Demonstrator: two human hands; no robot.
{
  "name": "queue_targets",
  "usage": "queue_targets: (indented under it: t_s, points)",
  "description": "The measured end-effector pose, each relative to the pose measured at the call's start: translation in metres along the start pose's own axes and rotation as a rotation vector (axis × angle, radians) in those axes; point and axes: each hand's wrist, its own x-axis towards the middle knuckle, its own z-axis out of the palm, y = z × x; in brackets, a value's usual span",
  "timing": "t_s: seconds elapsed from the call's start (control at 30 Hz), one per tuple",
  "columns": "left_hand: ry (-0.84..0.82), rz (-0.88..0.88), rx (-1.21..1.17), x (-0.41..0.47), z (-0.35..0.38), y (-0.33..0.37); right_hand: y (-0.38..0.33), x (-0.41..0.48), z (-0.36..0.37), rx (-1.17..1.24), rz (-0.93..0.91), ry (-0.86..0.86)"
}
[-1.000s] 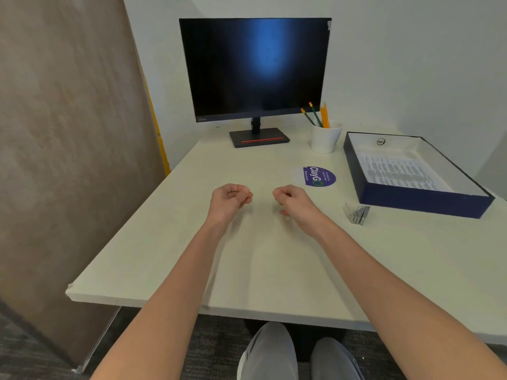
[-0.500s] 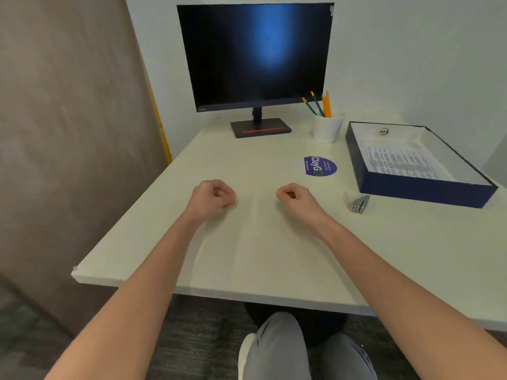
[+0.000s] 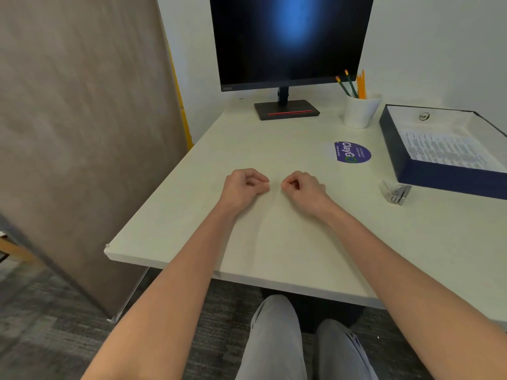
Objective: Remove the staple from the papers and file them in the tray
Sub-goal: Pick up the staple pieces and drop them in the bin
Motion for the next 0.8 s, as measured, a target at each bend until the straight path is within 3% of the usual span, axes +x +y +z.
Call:
queue_targets:
  t_s: [0.17, 0.33, 0.8]
  points:
    - [-0.106, 0.086, 0.197, 0.004, -0.001, -0.002, 0.000, -0.002, -0.003, 0.046, 0.001, -0.006]
    - [-0.198, 0.059, 0.206, 0.014, -0.002, 0.002, -0.001, -0.003, -0.005, 0.075, 0.004, -0.009]
    - [-0.237, 0.110, 0.352, 0.022, 0.001, 0.011, -0.001, -0.004, -0.008, 0.144, 0.011, -0.056]
